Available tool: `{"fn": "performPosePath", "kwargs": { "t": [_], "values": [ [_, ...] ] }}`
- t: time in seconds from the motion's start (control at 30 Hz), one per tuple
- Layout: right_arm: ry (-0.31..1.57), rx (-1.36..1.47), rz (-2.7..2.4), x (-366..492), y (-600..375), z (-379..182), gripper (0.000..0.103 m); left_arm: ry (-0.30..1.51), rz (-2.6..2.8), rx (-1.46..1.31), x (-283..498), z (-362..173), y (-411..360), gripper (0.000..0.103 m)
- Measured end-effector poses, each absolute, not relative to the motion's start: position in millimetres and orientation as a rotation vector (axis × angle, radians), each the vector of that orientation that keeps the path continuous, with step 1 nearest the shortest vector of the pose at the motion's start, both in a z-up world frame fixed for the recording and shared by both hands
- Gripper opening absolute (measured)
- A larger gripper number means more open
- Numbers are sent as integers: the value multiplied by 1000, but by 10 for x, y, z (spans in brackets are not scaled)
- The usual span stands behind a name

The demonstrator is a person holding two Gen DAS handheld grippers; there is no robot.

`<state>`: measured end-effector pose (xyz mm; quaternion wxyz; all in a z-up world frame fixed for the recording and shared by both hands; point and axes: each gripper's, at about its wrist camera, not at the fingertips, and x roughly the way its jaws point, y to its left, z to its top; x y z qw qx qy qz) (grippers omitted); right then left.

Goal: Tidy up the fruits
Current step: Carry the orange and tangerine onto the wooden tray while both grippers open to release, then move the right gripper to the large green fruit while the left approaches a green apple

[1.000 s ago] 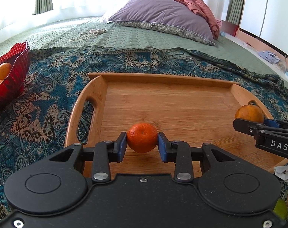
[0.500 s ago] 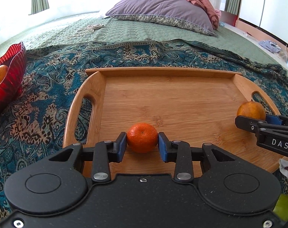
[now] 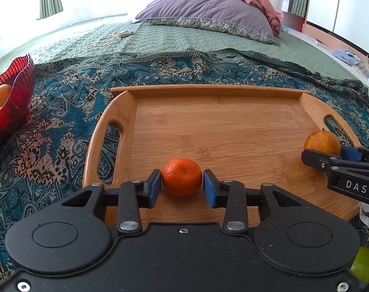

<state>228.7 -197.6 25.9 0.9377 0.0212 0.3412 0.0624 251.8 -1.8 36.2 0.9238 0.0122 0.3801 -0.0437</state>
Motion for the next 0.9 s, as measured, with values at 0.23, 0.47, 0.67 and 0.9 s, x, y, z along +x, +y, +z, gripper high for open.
{"fn": "performPosePath", "kwargs": {
  "t": [0.23,0.47,0.67,0.9],
  "values": [
    [674,8,140,2224,-1935,303,69,728,-116,65,2362,436,-40,71],
    [651,-62,159,2056,-1883,297,85,669,-134,71,2120,482,-18,91],
    [591,-108,190,1809,-1870,297,91,626,-140,58,1881,502,61,96],
    [548,2,205,1579,-1997,357,101,581,-134,17,1594,472,133,98]
  ]
}}
